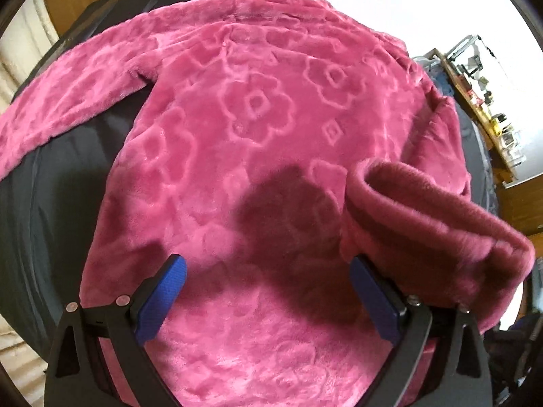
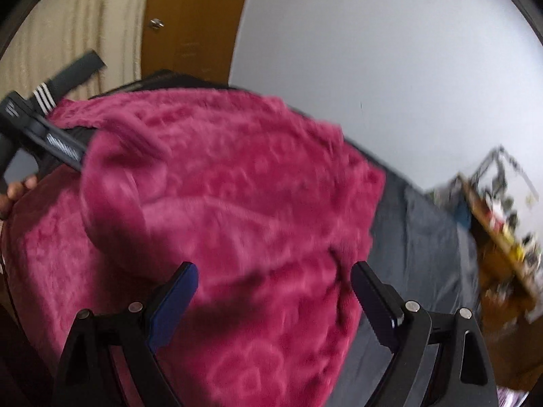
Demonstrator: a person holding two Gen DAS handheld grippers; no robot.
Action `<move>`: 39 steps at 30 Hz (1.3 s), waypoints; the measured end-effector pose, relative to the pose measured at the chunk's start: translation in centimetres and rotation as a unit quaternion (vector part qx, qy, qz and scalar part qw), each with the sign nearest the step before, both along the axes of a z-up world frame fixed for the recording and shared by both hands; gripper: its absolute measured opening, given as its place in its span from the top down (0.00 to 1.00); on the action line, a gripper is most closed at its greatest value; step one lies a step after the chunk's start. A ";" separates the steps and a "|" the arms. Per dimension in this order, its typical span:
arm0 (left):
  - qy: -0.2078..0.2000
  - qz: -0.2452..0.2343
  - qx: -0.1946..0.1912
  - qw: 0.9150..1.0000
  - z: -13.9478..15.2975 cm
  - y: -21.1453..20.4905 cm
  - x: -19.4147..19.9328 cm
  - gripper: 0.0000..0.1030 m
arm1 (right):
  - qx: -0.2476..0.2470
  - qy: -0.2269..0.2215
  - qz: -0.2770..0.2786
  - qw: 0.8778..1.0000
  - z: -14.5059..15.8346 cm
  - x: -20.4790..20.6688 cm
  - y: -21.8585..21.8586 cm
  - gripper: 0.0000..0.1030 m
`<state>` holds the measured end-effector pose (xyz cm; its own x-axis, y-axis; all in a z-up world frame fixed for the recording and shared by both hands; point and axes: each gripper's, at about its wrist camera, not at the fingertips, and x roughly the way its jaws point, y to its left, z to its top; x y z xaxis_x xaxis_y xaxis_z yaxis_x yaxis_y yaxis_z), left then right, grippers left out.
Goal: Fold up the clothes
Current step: 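Lay the sleeve across the robe body and open the right gripper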
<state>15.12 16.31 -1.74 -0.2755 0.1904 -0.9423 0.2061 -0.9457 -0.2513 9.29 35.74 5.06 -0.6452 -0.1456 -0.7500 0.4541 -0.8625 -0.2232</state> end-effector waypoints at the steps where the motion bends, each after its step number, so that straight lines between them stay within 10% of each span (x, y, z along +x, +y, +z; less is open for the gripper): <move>1: 0.001 0.005 0.009 1.000 0.2 -0.7 0.6 0.04 | -0.004 -0.012 -0.008 1.000 -0.6 0.1 0.6 0.10; 26: 0.015 0.090 0.214 0.973 -2.8 -6.0 3.0 0.04 | -0.014 -0.150 0.014 0.989 -6.8 0.6 0.4 0.10; 39: 0.010 0.083 0.246 0.966 -2.9 -5.6 3.0 0.04 | -0.061 -0.162 -0.018 0.985 -6.0 0.0 1.2 0.10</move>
<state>18.16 10.73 -4.61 -0.3579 0.5647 -0.7437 0.3354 -0.6656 -0.6667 9.24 36.93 -0.98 -0.3816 -0.2283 -0.8957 0.4534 -0.8907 0.0339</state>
